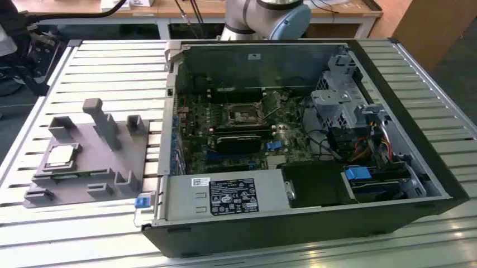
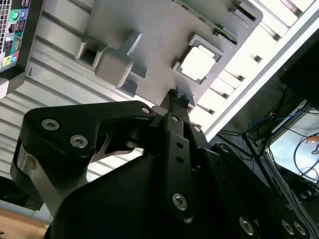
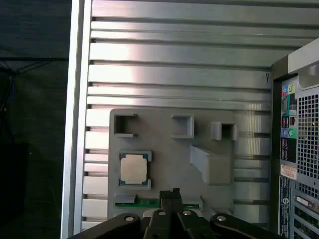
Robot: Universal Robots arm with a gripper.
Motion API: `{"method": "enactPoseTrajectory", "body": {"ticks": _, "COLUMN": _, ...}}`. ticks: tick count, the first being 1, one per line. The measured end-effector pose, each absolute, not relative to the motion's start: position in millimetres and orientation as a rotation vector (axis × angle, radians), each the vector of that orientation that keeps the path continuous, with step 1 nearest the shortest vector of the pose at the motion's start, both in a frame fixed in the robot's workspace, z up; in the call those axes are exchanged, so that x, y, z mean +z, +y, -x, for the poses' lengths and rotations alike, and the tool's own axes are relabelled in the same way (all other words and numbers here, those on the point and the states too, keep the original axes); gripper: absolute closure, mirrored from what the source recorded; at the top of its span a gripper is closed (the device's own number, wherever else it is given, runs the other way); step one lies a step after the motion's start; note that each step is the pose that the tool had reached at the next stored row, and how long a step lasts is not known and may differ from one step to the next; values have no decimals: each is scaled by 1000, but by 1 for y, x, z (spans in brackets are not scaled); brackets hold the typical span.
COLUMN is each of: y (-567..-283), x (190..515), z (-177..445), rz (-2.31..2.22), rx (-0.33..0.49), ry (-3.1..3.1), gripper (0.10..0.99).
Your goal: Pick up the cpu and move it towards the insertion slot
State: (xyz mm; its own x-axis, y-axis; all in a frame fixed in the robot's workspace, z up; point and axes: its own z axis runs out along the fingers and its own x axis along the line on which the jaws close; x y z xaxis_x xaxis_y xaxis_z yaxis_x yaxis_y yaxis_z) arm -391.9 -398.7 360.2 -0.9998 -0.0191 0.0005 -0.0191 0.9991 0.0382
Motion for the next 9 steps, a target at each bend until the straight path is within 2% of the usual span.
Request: {"method": "enactPoseTrajectory", "body": {"ticks": 9, "y": -399, "x": 360, "z": 394, "rz": -30, "rx": -60, "ry": -3140, "gripper": 980}}
